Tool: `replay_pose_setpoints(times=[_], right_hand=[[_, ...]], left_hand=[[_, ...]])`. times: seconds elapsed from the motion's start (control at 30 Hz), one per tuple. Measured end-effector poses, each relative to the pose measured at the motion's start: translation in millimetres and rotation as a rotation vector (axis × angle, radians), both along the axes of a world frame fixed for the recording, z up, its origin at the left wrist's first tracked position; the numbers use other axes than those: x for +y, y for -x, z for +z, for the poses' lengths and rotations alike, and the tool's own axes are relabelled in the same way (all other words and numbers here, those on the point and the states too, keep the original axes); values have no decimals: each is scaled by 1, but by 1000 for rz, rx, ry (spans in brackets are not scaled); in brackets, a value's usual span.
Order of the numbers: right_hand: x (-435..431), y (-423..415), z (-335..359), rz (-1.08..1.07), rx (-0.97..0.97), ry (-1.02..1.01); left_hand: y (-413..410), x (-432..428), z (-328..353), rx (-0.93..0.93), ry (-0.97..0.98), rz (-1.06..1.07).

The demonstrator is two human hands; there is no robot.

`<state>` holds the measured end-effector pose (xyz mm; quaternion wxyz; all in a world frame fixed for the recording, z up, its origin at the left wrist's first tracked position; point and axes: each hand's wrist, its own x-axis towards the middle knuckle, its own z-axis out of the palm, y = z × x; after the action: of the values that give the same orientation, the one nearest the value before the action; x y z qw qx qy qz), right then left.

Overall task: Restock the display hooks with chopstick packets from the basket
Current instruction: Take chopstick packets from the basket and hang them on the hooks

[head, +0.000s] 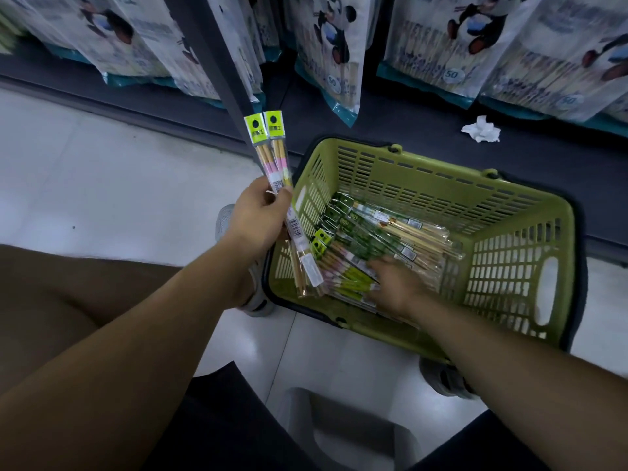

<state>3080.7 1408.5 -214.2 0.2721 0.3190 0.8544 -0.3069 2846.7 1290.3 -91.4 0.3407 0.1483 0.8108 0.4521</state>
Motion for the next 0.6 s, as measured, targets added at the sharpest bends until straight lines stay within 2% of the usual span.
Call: replay_pose_setpoints(times=[0.1, 0.27, 0.47, 0.6], right_hand=[[-6, -3, -8, -5, -8, -77], [-2, -3, -9, -25, 3, -72], [0, -3, -6, -63, 50, -41], [7, -4, 2, -168, 90, 78]], left_hand=[[5, -3, -3, -54, -14, 54], [5, -3, -5, -55, -2, -1], [2, -3, -2, -149, -62, 8], [-1, 0, 0, -225, -105, 30]])
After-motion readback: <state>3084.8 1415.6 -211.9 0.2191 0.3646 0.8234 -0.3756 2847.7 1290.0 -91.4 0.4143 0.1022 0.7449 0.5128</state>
